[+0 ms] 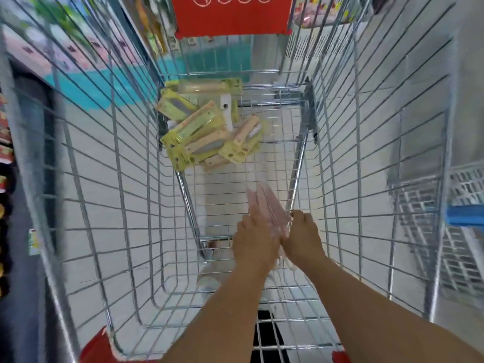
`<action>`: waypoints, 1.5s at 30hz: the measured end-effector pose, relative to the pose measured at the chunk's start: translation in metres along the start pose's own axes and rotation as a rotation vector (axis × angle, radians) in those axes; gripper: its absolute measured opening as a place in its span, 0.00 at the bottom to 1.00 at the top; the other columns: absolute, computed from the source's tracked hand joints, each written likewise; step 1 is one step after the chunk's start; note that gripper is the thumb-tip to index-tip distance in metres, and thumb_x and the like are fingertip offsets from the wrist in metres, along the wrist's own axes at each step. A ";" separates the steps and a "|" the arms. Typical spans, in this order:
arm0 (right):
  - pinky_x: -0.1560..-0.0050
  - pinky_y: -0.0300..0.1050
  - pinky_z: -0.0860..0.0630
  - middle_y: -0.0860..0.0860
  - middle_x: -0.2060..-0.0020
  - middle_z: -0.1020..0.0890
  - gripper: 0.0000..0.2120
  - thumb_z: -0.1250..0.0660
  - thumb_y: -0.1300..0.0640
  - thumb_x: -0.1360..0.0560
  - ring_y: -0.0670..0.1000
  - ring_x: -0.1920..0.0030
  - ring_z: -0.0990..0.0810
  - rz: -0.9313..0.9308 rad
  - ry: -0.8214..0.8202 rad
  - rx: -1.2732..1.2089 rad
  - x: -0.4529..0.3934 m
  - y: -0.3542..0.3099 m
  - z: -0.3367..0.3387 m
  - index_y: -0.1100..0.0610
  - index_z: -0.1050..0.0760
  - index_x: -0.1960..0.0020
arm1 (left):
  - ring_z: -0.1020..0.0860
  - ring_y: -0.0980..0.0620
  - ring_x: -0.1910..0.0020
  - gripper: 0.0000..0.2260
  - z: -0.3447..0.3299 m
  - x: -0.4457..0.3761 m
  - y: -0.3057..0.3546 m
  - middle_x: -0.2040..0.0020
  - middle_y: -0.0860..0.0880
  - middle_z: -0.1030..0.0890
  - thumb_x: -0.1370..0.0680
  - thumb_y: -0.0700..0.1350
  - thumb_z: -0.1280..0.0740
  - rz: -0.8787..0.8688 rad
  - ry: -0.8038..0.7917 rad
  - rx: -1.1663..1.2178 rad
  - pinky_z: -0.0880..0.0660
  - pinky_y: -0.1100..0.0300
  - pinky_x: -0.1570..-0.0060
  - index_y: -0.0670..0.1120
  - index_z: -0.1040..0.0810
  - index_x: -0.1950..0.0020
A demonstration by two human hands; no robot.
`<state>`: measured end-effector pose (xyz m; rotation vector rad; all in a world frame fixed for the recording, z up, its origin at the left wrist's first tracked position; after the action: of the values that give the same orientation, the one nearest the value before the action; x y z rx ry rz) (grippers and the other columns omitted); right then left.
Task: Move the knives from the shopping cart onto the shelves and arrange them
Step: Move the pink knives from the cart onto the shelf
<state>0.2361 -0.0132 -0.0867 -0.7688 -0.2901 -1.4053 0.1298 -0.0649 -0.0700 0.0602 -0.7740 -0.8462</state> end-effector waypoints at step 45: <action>0.68 0.44 0.35 0.57 0.61 0.24 0.06 0.47 0.62 0.20 0.54 0.65 0.28 0.641 0.116 -0.367 0.168 -0.250 0.181 0.56 0.32 0.48 | 0.30 0.52 0.63 0.04 0.304 0.163 -0.030 0.59 0.50 0.28 0.19 0.42 0.42 0.103 0.773 0.641 0.40 0.61 0.69 0.47 0.32 0.53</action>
<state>0.0746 -0.0221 0.2253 -0.9670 0.2986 -0.8894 -0.0163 -0.1231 0.2379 0.8602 -0.2790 -0.3872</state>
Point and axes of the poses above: each hand's wrist, its own x-axis away from the middle knuckle, its own z-axis out of the back of the hand, y = z × x, the point moved 6 cm from there along -x, towards the middle knuckle
